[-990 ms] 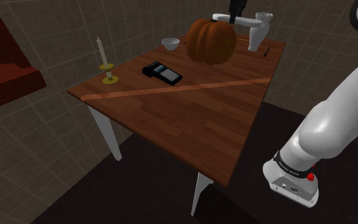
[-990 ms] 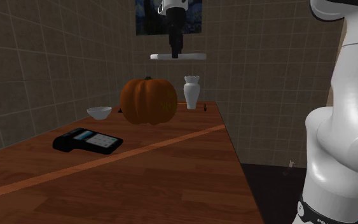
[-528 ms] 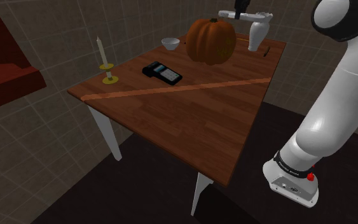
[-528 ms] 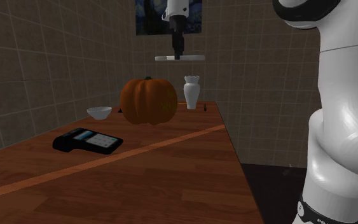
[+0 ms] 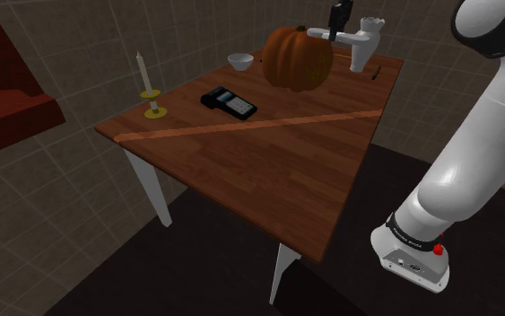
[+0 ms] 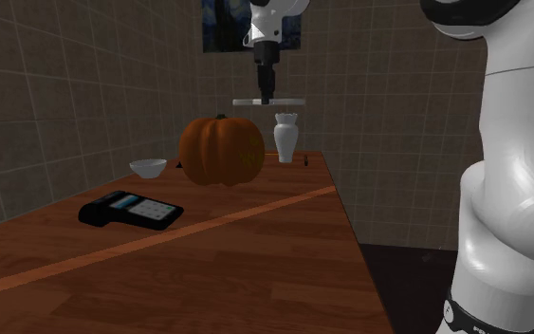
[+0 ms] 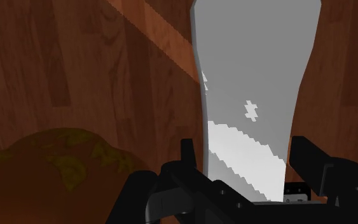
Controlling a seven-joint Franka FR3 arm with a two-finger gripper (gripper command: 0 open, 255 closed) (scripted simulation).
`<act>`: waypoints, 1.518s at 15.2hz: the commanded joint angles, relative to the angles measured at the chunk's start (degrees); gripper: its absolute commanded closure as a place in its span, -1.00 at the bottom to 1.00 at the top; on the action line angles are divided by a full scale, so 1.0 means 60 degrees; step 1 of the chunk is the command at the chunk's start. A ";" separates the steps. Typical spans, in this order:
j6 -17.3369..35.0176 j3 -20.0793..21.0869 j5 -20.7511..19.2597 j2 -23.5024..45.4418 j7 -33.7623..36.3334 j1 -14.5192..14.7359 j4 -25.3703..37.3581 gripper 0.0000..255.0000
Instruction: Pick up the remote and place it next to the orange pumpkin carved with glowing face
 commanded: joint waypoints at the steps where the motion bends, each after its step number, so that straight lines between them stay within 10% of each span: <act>1: 0.0295 0.0019 -0.0045 -0.0126 0.0042 0.0028 -0.0405 1.00; 23: 0.3247 0.0071 -0.0219 -0.0593 0.0214 0.0091 -0.3795 1.00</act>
